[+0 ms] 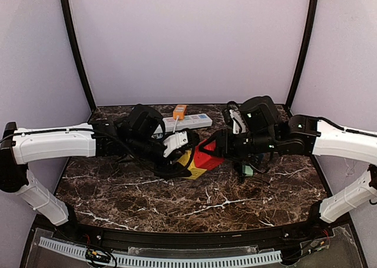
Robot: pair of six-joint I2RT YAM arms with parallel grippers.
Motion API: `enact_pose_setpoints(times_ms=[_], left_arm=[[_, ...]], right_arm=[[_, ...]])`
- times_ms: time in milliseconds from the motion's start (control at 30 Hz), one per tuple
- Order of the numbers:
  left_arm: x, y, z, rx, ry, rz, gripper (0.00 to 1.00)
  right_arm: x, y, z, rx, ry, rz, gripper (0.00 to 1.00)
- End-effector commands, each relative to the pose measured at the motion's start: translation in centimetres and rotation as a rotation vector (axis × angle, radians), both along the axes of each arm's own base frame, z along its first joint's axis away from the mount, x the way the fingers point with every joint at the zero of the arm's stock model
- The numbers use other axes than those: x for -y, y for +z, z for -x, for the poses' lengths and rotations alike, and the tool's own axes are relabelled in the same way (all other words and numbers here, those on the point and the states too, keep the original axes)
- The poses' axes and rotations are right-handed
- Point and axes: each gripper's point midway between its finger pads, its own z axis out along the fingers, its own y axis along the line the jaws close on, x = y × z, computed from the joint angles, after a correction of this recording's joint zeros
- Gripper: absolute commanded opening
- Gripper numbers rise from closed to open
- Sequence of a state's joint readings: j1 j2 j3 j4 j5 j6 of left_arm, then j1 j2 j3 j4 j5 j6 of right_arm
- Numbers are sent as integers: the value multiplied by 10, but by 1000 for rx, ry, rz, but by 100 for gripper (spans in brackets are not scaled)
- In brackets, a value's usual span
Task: Pull the plug off the socket
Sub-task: Remove the plug from the socket.
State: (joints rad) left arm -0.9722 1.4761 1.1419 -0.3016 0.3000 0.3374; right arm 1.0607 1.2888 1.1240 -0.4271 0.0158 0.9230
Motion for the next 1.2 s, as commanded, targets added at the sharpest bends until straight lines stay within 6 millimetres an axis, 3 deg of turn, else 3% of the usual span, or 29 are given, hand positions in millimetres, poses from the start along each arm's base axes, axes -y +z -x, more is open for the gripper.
enact_pose_setpoints(times_ms=[0,267,533,833,1167], left_arm=[[-25,-14,-13,-66,103,-82,1],[-23,-17,-6,-58,61,-97,1],[-15,-21,24,1,-51,-123,1],[-13,-25,34,53,-75,-156,1],[-17,-16,25,93,-26,-142,1]], right_arm=[[7,20,0,59,-17,-3,0],[11,23,-5,68,-33,17,0],[10,30,-28,69,14,19,0],[7,31,-47,75,64,23,0],[-15,52,-13,164,323,-108,0]])
